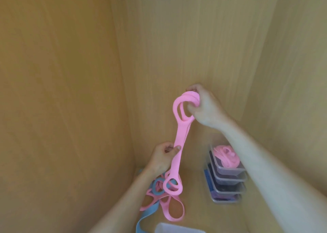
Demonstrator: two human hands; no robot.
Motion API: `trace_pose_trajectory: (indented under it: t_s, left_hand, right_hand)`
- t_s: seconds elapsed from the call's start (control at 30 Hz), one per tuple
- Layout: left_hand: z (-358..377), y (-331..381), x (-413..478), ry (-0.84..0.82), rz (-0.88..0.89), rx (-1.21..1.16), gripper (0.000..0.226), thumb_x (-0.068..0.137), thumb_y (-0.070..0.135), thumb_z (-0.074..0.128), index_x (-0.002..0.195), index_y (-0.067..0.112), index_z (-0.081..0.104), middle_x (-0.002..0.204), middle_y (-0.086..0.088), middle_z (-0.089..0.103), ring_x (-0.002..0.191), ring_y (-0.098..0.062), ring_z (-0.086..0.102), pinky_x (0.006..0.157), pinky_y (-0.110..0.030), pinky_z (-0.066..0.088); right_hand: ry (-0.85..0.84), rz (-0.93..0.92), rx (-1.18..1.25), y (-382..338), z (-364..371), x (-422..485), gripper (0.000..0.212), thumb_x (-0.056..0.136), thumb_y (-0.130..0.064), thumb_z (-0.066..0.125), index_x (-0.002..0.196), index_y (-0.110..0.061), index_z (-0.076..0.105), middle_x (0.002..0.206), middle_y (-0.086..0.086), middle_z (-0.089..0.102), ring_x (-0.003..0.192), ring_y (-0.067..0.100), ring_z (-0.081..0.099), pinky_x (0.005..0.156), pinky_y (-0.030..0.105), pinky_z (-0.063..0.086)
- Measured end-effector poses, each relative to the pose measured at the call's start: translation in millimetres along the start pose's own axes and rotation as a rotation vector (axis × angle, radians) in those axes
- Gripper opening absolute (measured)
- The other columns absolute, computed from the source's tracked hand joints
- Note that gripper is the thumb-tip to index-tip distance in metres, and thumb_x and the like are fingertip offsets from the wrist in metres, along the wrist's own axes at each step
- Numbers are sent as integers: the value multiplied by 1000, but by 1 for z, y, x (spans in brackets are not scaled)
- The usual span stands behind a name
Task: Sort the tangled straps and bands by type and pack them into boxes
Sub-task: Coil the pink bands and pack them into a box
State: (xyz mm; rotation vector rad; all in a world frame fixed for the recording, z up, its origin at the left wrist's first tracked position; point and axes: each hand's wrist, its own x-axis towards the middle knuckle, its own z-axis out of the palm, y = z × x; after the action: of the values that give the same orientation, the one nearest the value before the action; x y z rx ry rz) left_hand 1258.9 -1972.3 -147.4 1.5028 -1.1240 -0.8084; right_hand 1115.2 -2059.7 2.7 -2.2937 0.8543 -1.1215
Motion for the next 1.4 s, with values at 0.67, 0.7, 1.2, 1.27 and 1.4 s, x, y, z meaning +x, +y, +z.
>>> trace_pose_trajectory:
  t_s: [0.67,0.7,1.2,1.27,1.4]
  left_hand:
    - [1,-37,-2,-88,-183,-50,25,90,14,74,106,-4,69,105,-22,71,92,-31,69,84,-47,60]
    - [0,-40,-3,-123,-209,-49,24,88,10,75,108,-2,69,107,-20,72,95,-31,71,84,-43,60]
    - [-1,-147,-35,-366,-381,851,25,101,24,50,116,12,67,116,-8,67,107,-27,62,92,-37,51]
    - [-4,-154,-37,-401,-379,936,32,98,27,56,129,23,64,129,-3,63,117,-24,60,98,-33,50]
    - [-9,-170,-43,-425,-208,1046,36,100,35,54,135,30,61,138,3,59,125,-19,56,74,0,39]
  right_hand:
    - [-262,59,-207,-3,-2,-2,18,89,2,54,93,-6,70,82,7,65,71,23,57,59,34,43]
    - [-260,68,-187,-5,-3,-2,18,89,3,55,93,-7,70,81,3,64,70,19,56,59,31,42]
    - [-213,155,-60,-3,-17,-6,34,85,6,65,81,-28,69,77,-13,68,63,-5,59,58,14,44]
    - [-209,159,-52,-3,-17,-8,34,85,5,65,81,-28,70,79,-12,69,64,-4,60,58,14,44]
    - [-213,161,-21,-1,-12,-13,32,85,6,64,85,-25,71,81,-9,70,66,-3,59,57,12,46]
